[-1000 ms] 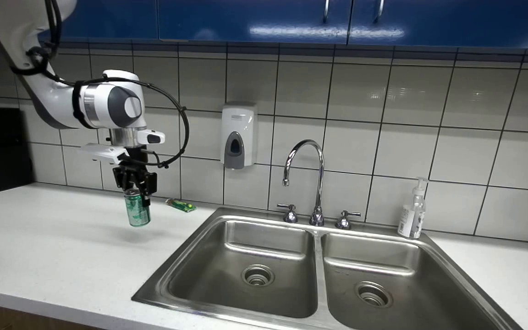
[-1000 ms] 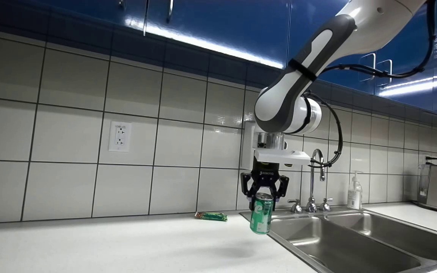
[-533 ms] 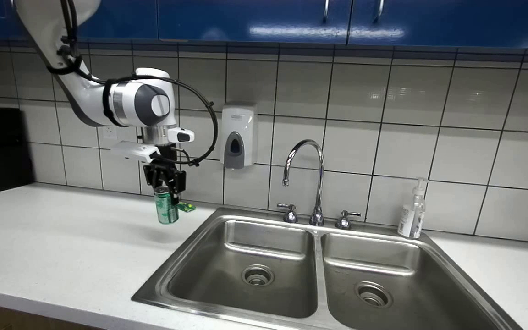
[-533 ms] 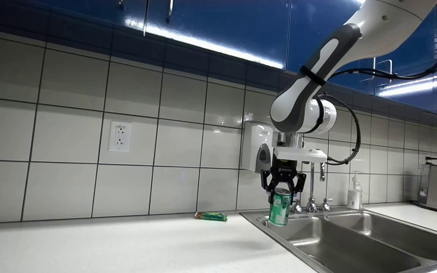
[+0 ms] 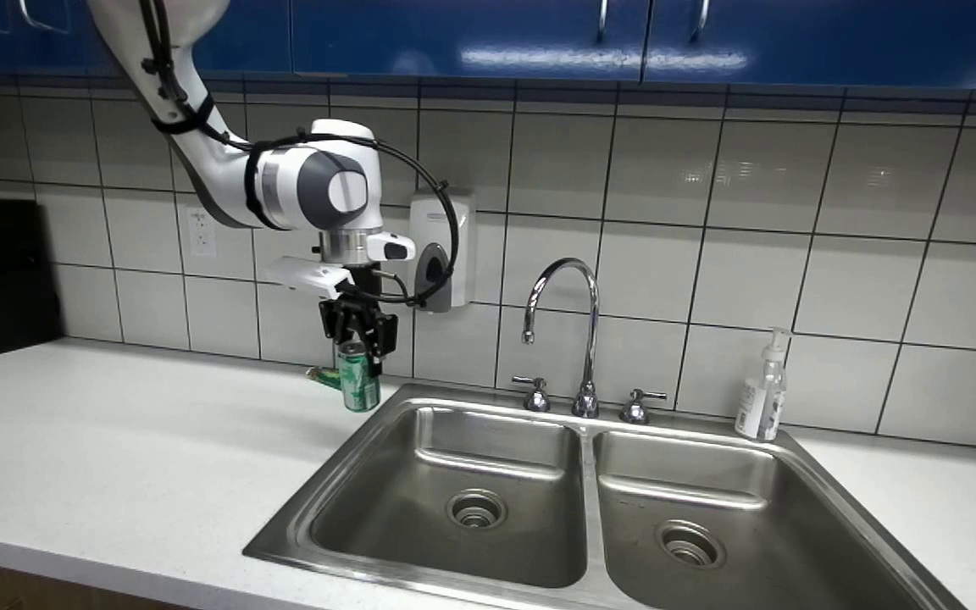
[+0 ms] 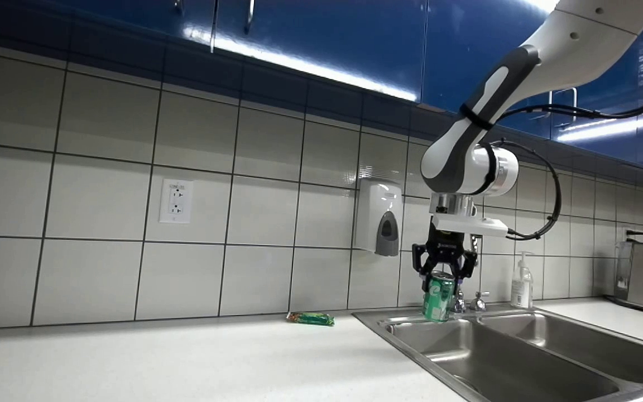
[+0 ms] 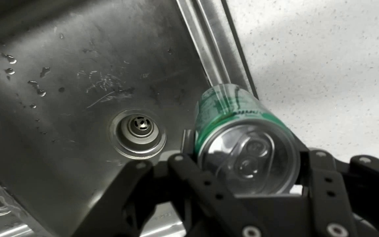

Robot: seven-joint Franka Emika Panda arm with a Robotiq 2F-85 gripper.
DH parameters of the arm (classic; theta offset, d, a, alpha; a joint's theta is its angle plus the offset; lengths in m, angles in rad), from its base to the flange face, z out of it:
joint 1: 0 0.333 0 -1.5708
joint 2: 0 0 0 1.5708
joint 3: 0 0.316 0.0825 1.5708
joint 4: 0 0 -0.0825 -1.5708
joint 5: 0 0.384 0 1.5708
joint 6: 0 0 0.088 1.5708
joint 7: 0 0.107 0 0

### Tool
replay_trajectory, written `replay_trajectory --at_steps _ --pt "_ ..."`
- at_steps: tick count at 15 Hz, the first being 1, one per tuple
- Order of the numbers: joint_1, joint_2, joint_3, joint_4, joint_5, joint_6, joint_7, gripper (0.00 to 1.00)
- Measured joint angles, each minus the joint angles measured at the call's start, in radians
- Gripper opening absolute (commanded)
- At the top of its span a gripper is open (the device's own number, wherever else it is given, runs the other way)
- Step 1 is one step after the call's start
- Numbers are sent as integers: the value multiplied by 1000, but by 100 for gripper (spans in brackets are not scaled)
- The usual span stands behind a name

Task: Put the can into the sink

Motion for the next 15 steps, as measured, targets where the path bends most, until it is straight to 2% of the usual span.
replay_trajectory --at_steps 6,15 --pt "-43 26 -33 15 26 -1 -61 38" --pt "-107 129 -62 58 63 -9 -155 38"
